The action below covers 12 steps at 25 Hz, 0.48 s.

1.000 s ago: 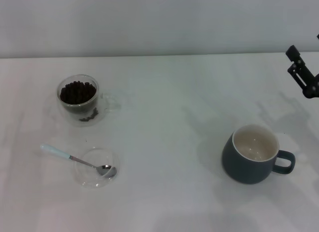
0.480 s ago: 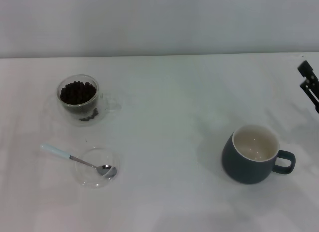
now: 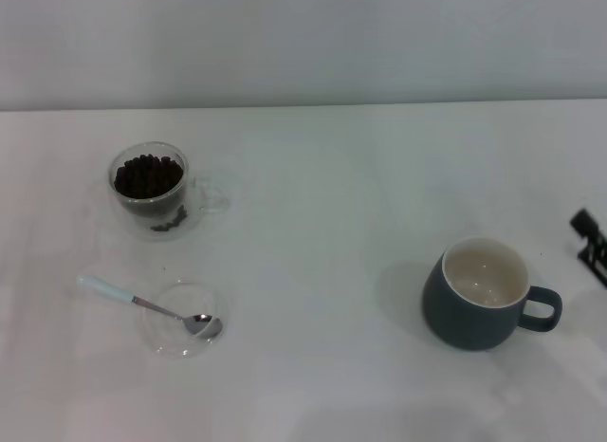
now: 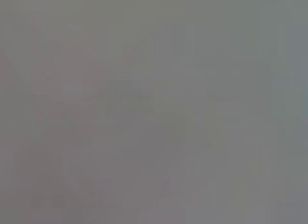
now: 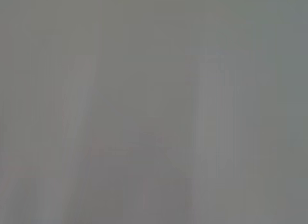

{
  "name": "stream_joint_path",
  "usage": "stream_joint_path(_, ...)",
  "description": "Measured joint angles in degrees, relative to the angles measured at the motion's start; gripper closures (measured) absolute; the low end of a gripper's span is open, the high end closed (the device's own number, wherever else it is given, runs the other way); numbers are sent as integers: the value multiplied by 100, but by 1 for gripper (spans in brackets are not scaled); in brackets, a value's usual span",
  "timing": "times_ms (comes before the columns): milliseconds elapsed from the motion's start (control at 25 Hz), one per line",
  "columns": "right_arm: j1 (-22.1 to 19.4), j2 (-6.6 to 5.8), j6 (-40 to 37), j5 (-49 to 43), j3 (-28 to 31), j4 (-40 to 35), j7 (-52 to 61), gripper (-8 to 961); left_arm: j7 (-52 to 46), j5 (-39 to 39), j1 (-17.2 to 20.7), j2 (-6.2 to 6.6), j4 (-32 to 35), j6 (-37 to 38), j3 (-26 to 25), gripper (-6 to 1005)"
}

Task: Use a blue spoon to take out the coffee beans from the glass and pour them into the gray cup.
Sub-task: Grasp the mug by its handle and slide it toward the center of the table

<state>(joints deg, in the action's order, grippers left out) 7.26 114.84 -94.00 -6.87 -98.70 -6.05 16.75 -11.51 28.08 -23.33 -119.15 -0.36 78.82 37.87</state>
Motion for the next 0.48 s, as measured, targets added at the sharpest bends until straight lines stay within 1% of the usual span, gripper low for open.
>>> stream_joint_path(160,-206,7,-123,-355,-34,75,37,225,-2,-61,-26,0,10,3,0,340)
stream_joint_path(320,-253,10,-348,-616,-35,445,138,225,-4,-72,-34,7,33,7,0,340)
stream_joint_path(480,-260,32,-414,-666,-43,728,144,226,-16,-75,-46,7,77,10,0,340)
